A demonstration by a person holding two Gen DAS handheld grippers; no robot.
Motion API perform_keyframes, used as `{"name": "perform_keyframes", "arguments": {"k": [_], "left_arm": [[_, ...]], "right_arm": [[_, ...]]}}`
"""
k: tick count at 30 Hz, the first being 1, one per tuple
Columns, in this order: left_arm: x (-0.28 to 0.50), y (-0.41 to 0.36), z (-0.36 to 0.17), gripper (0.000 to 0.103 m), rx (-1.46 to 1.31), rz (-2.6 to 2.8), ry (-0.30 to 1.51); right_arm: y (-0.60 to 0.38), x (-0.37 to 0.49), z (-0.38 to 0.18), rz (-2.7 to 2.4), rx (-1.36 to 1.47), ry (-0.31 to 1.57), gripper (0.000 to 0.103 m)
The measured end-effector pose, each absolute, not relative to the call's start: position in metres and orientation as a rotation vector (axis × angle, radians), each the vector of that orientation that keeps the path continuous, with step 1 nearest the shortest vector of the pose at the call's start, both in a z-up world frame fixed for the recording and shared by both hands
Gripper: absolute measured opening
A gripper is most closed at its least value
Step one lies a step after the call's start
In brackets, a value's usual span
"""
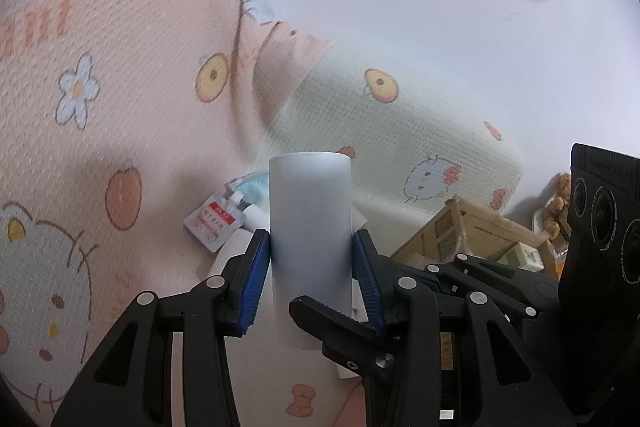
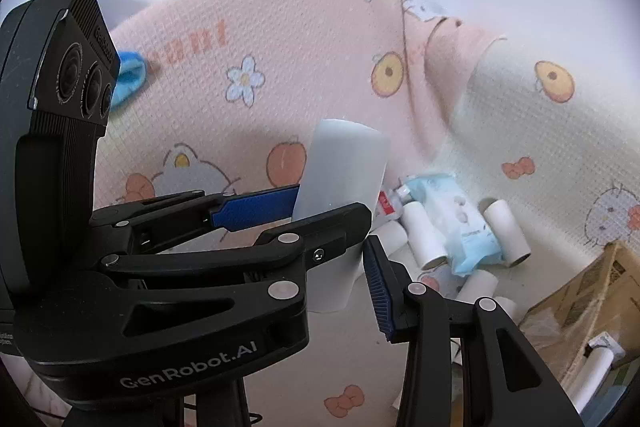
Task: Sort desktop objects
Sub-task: 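Lift the held tube with the left tool and carry it to the box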
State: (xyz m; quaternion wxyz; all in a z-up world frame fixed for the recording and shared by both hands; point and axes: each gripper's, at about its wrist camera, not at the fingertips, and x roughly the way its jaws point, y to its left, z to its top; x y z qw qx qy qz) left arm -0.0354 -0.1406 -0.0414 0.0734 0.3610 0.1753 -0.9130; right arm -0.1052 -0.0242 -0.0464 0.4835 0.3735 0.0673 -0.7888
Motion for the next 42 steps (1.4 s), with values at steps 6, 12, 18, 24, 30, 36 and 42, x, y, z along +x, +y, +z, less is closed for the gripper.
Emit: {"name": "perform_keyframes", "arguments": {"k": [6, 12, 18, 24, 30, 36, 42], "left_arm": [[-0.044, -0.115, -0.013, 0.046, 1.031, -2.797, 0.402], [-0.053, -0.081, 0.013, 0.046, 0.988, -2.854, 0.287], [-0.071, -0.047, 0.025, 0.046, 1.016, -2.896, 0.203], [-0.095, -0.007, 0.034, 0.046, 1.063, -2.962, 0.071], [-0.118, 0.033, 0.036, 0.046, 1.113, -3.041, 0.017], [-0.133, 0.061, 0.018, 0.046, 1.253, -3.054, 0.014], [-0.153, 0.078, -0.012, 0.046, 1.440, -3.017, 0.041]], "right_arm": [[-0.001, -0.102, -0.023, -1.965, 0.824, 0.130, 0.038], [0.031, -0.101, -0.007, -2.018, 0.741, 0.077, 0.038], [0.065, -0.108, -0.003, -2.057, 0.718, 0.012, 0.038], [0.107, -0.118, 0.000, -2.131, 0.718, -0.067, 0.038], [0.151, -0.127, 0.008, -2.219, 0.707, -0.110, 0.038], [0.180, -0.134, 0.000, -2.270, 0.771, -0.086, 0.038], [0.200, -0.148, -0.024, -2.249, 0.900, -0.124, 0.039]]}}
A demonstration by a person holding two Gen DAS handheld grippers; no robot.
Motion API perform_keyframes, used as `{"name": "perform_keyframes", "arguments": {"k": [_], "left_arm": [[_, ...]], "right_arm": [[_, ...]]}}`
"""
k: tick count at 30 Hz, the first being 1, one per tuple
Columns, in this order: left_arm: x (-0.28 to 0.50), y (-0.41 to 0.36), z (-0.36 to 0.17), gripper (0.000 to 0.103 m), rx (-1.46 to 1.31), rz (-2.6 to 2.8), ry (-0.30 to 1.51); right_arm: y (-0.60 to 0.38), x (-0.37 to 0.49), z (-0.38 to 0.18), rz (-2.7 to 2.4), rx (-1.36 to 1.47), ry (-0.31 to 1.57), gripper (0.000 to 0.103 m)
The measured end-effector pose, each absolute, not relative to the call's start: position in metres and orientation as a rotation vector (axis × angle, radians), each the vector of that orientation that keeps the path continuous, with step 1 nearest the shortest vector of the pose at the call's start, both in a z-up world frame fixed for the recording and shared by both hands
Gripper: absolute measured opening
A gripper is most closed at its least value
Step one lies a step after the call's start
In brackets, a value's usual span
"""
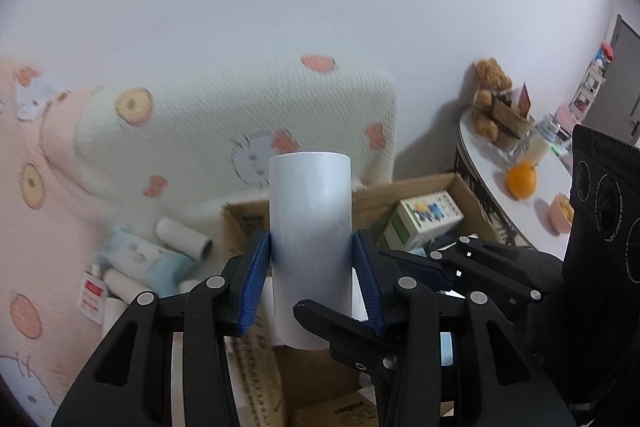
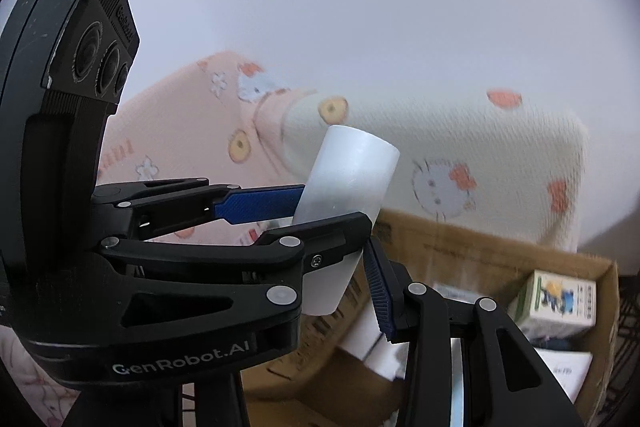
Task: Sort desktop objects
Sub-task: 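Lift the held tube with the left tool and carry it to the box, then lower the tube into the box among the tubes and open the left tool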
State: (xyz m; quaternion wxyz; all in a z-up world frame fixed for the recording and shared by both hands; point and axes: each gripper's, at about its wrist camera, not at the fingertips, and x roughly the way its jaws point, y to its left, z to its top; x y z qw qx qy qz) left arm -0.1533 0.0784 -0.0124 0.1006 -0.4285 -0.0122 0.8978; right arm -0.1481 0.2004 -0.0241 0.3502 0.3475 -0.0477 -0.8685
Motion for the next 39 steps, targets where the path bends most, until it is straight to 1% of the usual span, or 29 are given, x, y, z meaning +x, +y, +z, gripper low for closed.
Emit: {"name": "perform_keyframes", "arguments": {"k": [8, 14, 19, 23, 29, 37, 39], "left_arm": [[-0.184, 0.089, -0.045, 0.046, -1.439, 2.498, -0.146], [-0.200, 0.095, -0.072, 0.046, -1.561, 2.412, -0.184], [-0.215, 0.091, -0.098, 0.046, -1.677, 2.319, -0.291], [-0.225, 0.089, -0.116, 0.046, -1.743, 2.269, -0.342], [-0.235, 0.093, -0.140, 0.046, -1.835, 2.243, -0.326], [-0.239, 0.097, -0.157, 0.046, -1.890, 2.224, -0.332], [-0.239, 0.100, -0.161, 0.046, -1.905, 2.228, -0.309]], "right_arm": [[0.223, -0.164, -0.055, -2.230, 1.045, -0.191, 0.039], [0.231, -0.181, -0.075, -2.180, 1.170, -0.205, 0.039], [0.233, -0.187, -0.089, -2.146, 1.290, -0.247, 0.039], [0.235, -0.199, -0.102, -2.104, 1.376, -0.286, 0.039], [0.236, -0.216, -0.125, -2.036, 1.510, -0.337, 0.039], [0.236, -0.215, -0.138, -2.021, 1.588, -0.316, 0.037], [0.239, -0.215, -0.142, -2.003, 1.614, -0.347, 0.036]]}}
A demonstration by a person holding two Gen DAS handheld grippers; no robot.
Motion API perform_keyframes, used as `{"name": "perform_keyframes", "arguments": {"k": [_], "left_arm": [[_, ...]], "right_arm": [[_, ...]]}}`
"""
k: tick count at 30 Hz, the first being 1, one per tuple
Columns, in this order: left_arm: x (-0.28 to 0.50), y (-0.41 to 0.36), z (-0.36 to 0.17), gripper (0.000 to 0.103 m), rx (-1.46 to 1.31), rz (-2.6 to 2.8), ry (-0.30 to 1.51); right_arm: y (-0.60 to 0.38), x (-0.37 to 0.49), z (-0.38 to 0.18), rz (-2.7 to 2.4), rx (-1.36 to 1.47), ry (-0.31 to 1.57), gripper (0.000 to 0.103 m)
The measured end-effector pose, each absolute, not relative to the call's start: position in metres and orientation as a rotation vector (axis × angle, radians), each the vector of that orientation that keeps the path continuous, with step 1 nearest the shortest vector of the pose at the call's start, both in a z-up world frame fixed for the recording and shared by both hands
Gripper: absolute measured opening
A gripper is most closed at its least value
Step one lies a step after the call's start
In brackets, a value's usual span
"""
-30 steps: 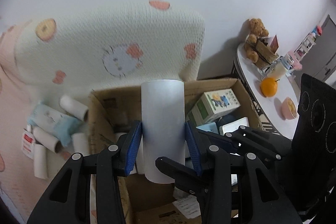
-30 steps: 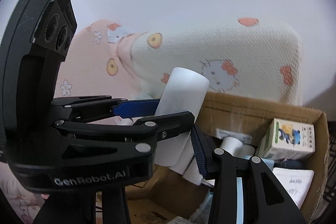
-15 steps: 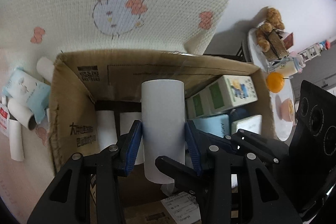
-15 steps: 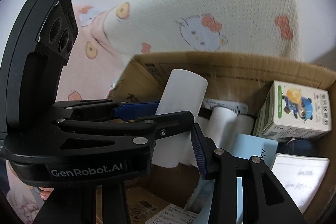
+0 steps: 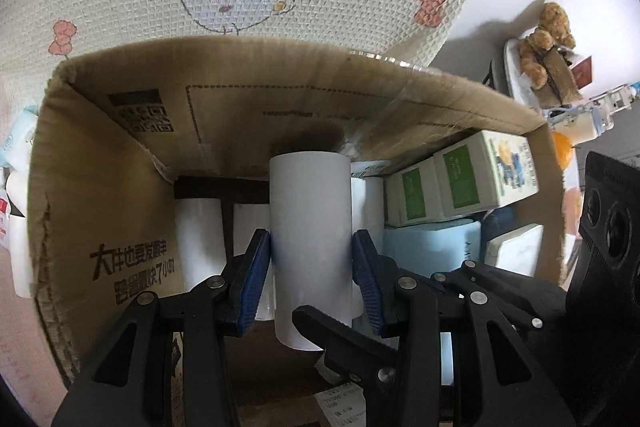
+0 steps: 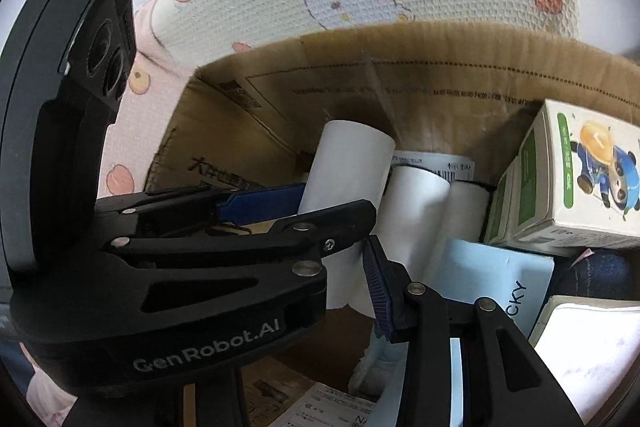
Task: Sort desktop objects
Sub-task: 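Lower the tube into the box among the tubes and open the left tool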
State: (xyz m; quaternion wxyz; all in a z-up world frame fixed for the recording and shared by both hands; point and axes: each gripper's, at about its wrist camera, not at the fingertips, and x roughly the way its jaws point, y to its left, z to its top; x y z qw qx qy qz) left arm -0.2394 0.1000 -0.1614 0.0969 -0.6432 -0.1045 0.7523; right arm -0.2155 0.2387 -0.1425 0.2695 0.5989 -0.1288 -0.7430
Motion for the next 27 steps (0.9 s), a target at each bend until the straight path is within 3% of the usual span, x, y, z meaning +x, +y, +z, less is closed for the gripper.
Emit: {"name": "perform_keyframes", "arguments": {"k": [7, 14, 21, 27], "left_arm": [[-0.241, 0.101, -0.174, 0.046, -1.944, 2.221, -0.311], [-0.242, 0.098, -0.183, 0.046, -2.003, 2.232, -0.290], [-0.245, 0.097, -0.190, 0.046, -2.050, 2.214, -0.316], [-0.245, 0.095, -0.189, 0.052, -2.064, 2.201, -0.333]], "right_arm": [[0.242, -0.212, -0.150, -1.976, 1.664, -0.328, 0.027], [0.235, -0.202, -0.148, -2.001, 1.684, -0.214, 0.027], [0.241, -0.194, -0.152, -1.985, 1.732, -0.220, 0.028], [0.247, -0.186, -0.148, -2.019, 1.750, -0.179, 0.028]]}}
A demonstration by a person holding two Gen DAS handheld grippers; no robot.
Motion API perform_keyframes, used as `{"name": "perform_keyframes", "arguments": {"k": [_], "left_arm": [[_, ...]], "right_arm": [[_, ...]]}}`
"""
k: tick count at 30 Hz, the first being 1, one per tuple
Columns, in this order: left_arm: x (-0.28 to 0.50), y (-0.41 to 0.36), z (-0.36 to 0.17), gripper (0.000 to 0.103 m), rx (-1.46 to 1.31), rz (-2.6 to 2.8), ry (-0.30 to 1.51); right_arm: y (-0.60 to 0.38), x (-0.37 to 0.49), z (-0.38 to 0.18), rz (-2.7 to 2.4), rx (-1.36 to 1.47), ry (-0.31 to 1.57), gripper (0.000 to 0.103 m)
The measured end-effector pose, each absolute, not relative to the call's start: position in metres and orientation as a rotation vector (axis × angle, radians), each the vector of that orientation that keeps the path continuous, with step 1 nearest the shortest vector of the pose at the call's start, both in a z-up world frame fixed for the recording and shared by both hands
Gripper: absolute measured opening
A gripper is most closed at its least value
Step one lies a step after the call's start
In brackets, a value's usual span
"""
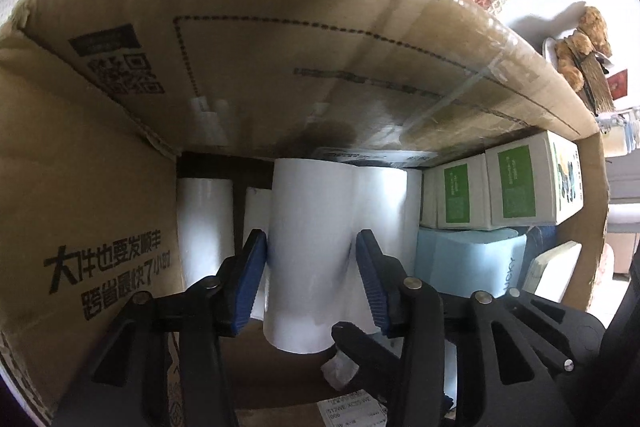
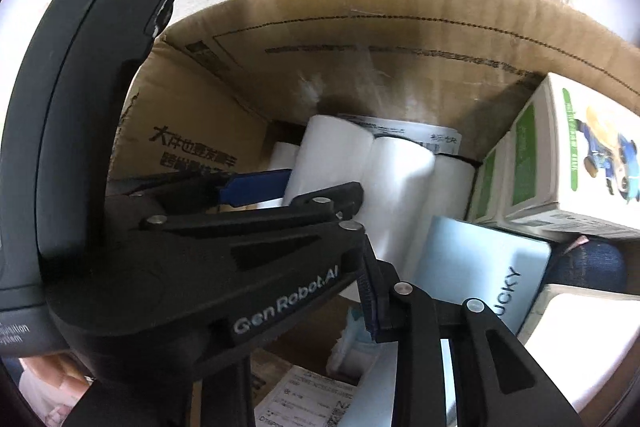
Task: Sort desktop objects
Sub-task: 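Lower the tube into the box among the tubes and open the left tool, then withdraw the open left tool from the box toward the tubes on the blanket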
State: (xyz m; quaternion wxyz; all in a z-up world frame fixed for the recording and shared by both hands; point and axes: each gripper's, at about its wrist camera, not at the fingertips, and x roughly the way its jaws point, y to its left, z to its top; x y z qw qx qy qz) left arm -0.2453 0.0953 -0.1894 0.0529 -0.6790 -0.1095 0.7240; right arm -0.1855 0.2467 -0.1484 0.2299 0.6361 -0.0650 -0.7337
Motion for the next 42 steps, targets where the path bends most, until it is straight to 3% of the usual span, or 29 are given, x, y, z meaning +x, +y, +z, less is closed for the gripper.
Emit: {"name": "perform_keyframes", "arguments": {"k": [2, 11, 12, 14, 17, 23, 31, 37, 42], "left_arm": [[-0.243, 0.097, -0.189, 0.056, -2.078, 2.178, -0.308], [-0.233, 0.096, -0.162, 0.055, -2.009, 2.211, -0.267], [-0.231, 0.093, -0.158, 0.052, -1.993, 2.220, -0.274], [-0.225, 0.089, -0.148, 0.022, -1.947, 2.244, -0.270], [-0.211, 0.079, -0.130, 0.011, -1.857, 2.282, -0.270], [-0.188, 0.050, -0.085, 0.010, -1.608, 2.437, -0.277], [-0.148, -0.023, -0.045, 0.010, -1.180, 2.674, -0.510], [-0.115, -0.084, -0.044, 0.010, -1.053, 2.724, -0.678], [-0.092, -0.113, -0.053, 0.010, -0.974, 2.739, -0.729]], "right_arm": [[0.248, -0.181, -0.146, -2.023, 1.743, -0.173, 0.028], [0.250, -0.155, -0.130, -2.054, 1.742, -0.093, 0.028], [0.250, -0.152, -0.127, -2.060, 1.739, -0.081, 0.028], [0.251, -0.146, -0.121, -2.071, 1.737, -0.060, 0.028], [0.249, -0.137, -0.111, -2.087, 1.726, -0.032, 0.028], [0.205, -0.148, -0.085, -2.117, 1.683, 0.008, 0.028], [0.146, -0.162, -0.039, -2.208, 1.536, 0.186, 0.028], [0.118, -0.153, 0.004, -2.247, 1.398, 0.270, 0.028], [0.086, -0.152, 0.001, -2.254, 1.366, 0.380, 0.028]]}}
